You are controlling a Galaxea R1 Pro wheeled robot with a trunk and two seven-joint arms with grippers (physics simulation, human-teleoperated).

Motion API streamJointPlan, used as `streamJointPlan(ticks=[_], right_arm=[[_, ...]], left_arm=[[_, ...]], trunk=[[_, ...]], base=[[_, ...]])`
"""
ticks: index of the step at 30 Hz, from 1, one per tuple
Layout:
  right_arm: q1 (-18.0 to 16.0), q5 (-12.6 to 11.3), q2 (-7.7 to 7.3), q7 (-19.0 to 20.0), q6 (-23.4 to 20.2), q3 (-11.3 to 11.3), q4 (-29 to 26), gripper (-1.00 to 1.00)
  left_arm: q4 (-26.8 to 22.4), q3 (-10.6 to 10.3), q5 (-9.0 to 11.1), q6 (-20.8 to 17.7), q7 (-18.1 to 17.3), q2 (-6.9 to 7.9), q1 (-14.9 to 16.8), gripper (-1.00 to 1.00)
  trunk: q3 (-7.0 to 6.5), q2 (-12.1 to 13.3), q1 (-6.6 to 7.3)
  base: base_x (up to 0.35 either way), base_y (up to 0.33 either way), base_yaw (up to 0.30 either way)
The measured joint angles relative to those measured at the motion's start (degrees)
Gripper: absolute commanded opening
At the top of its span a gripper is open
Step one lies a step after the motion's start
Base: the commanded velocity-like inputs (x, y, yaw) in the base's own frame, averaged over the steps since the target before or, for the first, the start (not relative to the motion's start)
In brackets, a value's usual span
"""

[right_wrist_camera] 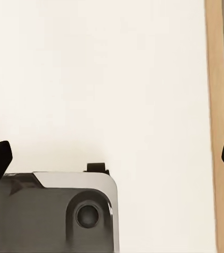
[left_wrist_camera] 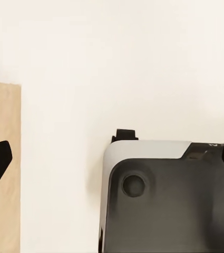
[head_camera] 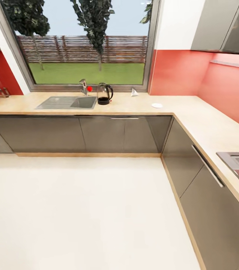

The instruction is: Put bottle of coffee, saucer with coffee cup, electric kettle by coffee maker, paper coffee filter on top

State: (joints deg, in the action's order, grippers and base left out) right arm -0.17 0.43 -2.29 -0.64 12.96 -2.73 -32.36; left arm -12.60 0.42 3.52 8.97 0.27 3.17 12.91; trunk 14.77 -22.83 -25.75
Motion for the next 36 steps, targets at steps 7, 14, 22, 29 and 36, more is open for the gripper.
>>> streamJointPlan(ticks=[7, 14, 22, 29, 36], right_arm=[[0.0, 0.04, 0.0, 0.0, -0.08, -0.03, 0.69, 1.0], [0.01, 0.04, 0.0, 0.0, -0.01, 0.13, 0.72, 1.0], [0.0, 0.04, 0.0, 0.0, -0.01, 0.27, 0.8, 1.0], [0.0, 0.04, 0.0, 0.0, 0.0, 0.3, 0.81, 1.0], [0.0, 0.04, 0.0, 0.0, 0.0, 0.3, 0.81, 1.0]], left_arm=[[0.01, 0.01, -0.02, 0.0, 0.0, 0.0, 0.01, 1.0], [0.06, -0.09, -0.02, 0.0, -0.05, 0.0, -0.01, 1.0], [0.07, -0.08, -0.02, 0.0, -0.09, 0.0, -0.02, 1.0], [0.07, -0.07, -0.02, 0.0, -0.07, 0.0, -0.02, 1.0], [0.07, -0.06, -0.02, 0.0, -0.02, 0.0, -0.02, 1.0]], trunk=[[-0.39, 0.0, 0.0], [-0.94, 0.0, 0.0], [-1.65, 0.0, 0.0], [-2.27, 0.0, 0.0], [-2.9, 0.0, 0.0]], base=[[0.0, 0.0, -0.054], [0.0, 0.0, -0.002], [0.0, 0.0, 0.0], [0.0, 0.0, 0.0], [0.0, 0.0, 0.0]])
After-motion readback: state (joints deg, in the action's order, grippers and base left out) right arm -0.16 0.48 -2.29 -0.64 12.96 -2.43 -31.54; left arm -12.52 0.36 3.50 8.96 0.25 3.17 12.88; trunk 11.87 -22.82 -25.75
